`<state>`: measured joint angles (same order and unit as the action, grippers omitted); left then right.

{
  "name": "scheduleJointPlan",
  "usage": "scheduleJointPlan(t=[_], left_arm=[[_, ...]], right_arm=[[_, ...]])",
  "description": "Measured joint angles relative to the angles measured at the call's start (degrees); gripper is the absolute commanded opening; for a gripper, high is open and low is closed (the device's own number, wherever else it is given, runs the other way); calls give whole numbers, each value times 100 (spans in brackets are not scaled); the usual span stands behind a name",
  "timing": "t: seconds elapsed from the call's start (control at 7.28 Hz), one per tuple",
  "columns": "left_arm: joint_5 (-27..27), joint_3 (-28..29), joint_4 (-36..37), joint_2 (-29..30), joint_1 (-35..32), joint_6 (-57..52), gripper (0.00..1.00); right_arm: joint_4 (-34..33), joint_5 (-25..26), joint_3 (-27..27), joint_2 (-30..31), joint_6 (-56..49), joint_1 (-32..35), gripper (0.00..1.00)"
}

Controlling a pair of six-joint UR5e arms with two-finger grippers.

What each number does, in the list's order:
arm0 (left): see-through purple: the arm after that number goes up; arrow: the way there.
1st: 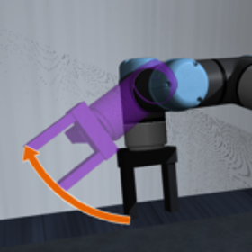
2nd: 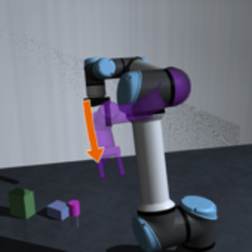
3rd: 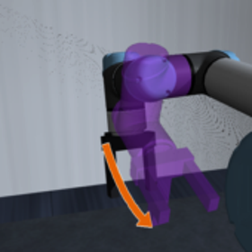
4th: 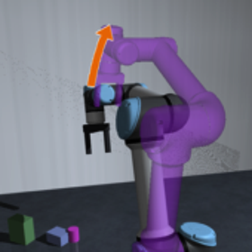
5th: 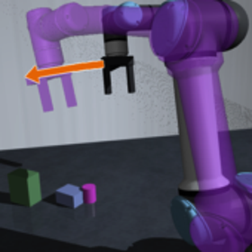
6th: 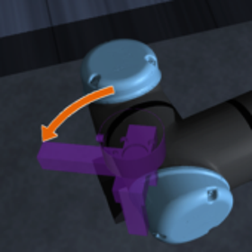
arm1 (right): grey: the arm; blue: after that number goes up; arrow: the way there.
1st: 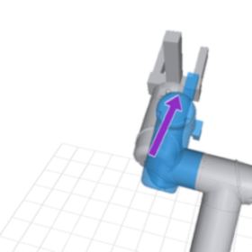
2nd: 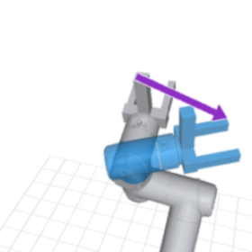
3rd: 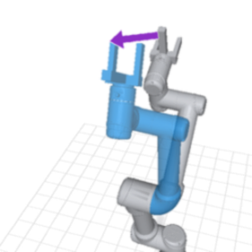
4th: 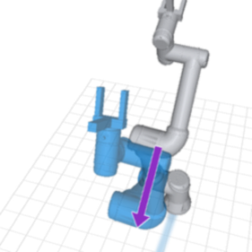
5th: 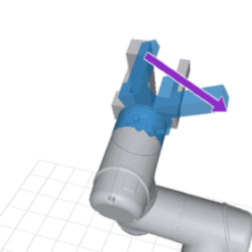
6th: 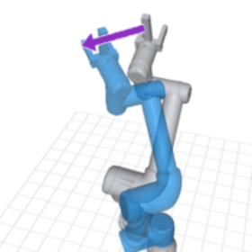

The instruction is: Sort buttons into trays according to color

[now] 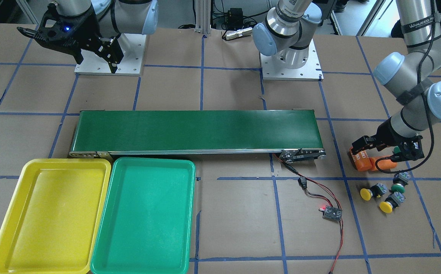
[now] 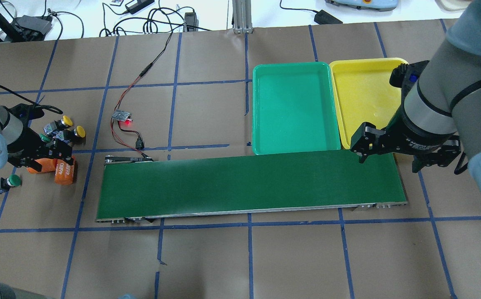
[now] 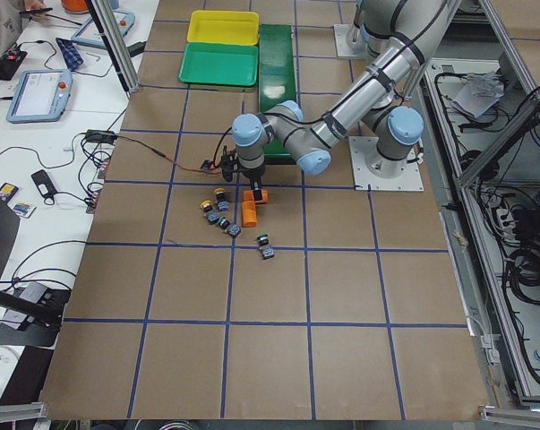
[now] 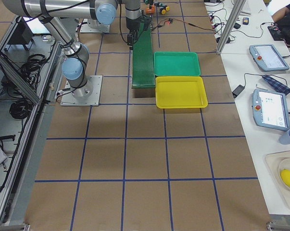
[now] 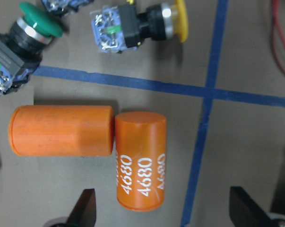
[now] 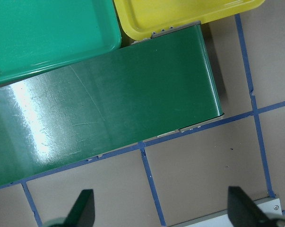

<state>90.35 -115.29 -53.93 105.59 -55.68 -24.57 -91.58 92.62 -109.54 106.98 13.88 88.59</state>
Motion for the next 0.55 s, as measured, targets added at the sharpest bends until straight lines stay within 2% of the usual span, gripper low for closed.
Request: scheduleJointPlan(t=[0.14,0.27,0.41,0.55], left_arm=[[0,-140,283,112,42,-6,83],[2,-246,494,193,59,-6,40],[38,-312,606,221,57,-3,3],[129,-326,660,195,44,3,0]], right_arm=[[0,-4,-1,8,0,0,100],[0,-6,0,12,0,0,100],[0,-5,2,14,1,0,100],[0,-3,2,15,1,0,100]])
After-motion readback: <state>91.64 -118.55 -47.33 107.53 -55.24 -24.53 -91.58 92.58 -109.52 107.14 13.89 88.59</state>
